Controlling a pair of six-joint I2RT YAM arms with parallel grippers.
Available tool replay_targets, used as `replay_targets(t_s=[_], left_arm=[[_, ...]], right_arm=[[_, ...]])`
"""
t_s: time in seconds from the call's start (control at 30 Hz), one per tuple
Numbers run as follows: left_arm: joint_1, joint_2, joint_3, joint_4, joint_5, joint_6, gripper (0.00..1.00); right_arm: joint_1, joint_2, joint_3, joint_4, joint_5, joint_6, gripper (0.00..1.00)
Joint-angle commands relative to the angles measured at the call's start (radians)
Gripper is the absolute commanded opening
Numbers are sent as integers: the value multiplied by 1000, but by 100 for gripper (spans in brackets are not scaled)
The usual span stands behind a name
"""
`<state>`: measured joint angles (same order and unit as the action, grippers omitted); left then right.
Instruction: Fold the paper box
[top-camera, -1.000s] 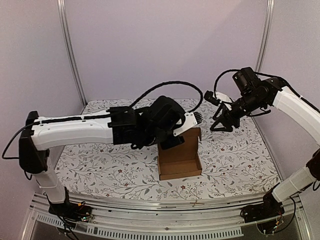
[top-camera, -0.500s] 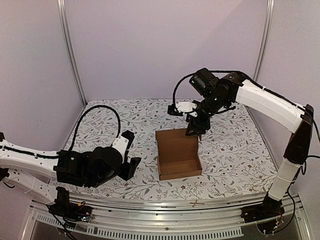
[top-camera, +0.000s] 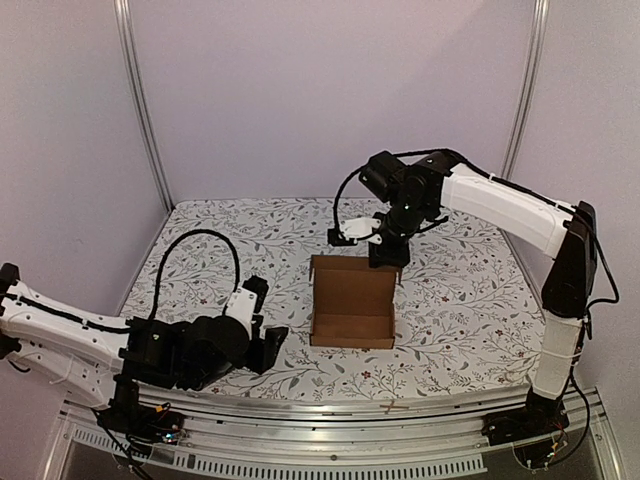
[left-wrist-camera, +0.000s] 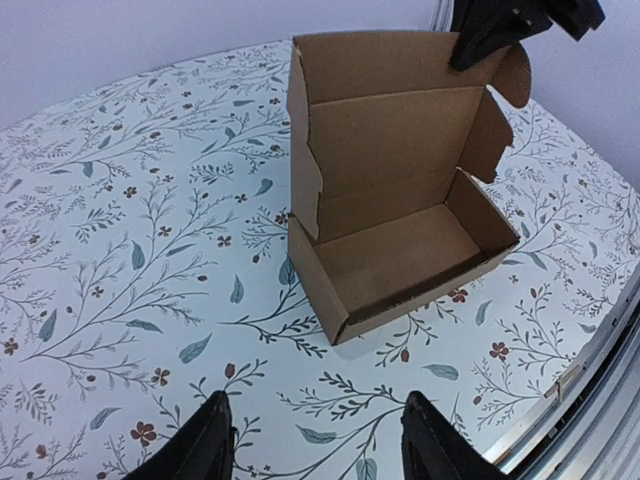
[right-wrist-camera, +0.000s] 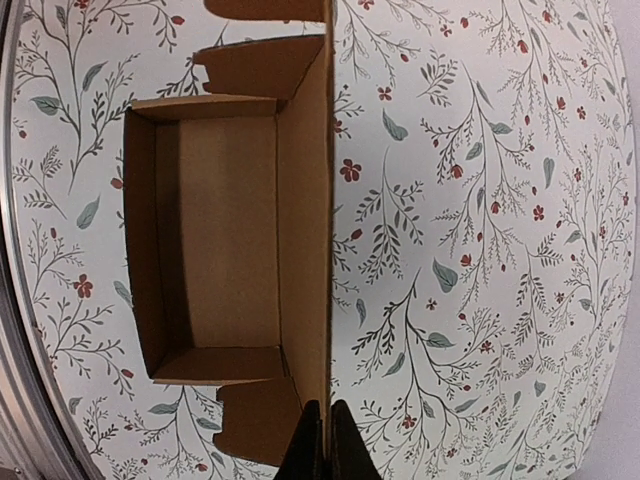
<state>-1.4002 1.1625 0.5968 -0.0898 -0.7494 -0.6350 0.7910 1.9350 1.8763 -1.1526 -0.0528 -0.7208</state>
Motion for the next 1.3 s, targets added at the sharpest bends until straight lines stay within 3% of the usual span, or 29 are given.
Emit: replay_targets(t_s=[0.0, 0.23, 0.5, 0.67, 0.87, 1.03, 1.27], left_arm=[[7, 110, 30, 152, -27, 137, 57], [78, 280, 124, 274, -18, 284, 54], [166, 410, 156, 426, 119, 339, 51], [185, 486, 145, 526, 118, 368, 52], [187, 478, 73, 638, 106, 375, 51], [190, 408, -52, 758, 131, 397, 53], [207, 431, -74, 692, 206, 244, 52]], right_arm=[[3, -2, 28, -30, 32, 14, 0], [9, -7, -8, 1, 120, 56, 0], [29, -13, -55, 30, 193, 106, 0], [97, -48, -106, 53, 288, 141, 0], [172, -110, -206, 164, 490, 116, 0], [172, -149, -248, 239, 542, 96, 0], [173, -163, -323, 365, 605, 49, 0]])
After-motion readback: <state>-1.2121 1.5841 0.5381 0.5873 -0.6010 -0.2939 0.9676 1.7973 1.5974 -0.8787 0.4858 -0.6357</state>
